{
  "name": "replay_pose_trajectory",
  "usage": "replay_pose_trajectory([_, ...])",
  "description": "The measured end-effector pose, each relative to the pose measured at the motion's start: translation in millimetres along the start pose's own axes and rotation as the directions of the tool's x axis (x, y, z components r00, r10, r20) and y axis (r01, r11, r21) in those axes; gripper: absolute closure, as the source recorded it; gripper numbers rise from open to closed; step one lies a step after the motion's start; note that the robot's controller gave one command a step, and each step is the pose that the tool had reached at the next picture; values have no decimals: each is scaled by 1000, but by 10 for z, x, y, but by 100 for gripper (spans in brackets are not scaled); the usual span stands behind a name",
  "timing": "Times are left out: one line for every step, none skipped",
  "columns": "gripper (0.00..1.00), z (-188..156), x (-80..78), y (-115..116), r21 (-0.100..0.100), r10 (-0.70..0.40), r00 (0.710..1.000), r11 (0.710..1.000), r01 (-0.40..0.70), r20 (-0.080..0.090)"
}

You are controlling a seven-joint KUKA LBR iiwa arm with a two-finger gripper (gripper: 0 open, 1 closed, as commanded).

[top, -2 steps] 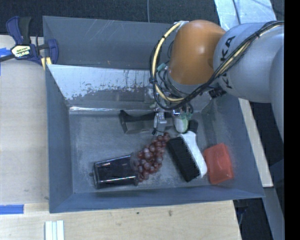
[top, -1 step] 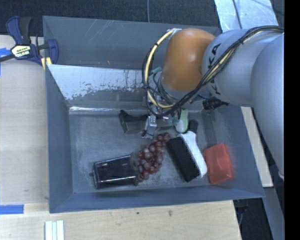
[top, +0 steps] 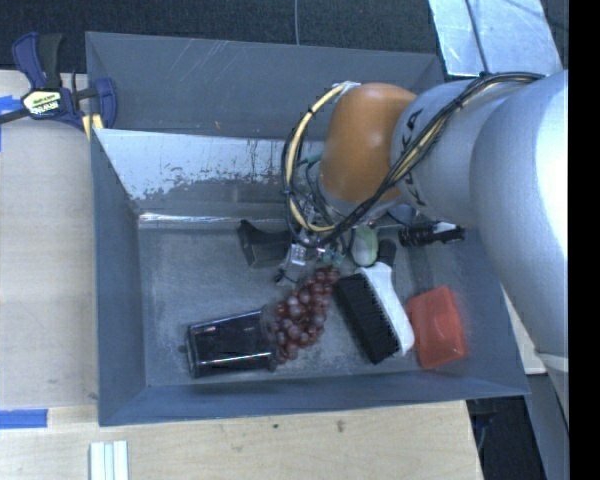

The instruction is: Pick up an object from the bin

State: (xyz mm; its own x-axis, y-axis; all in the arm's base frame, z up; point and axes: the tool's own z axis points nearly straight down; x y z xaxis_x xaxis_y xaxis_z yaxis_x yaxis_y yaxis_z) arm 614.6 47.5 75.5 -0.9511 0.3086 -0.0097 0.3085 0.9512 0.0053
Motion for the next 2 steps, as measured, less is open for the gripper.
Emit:
replay_pose_trajectory([100,-26,-29,-158,1,6,1000,1000,-6,1])
replay_pose_trajectory([100,-26,-29,-158,1,7,1000,1000,-7,1])
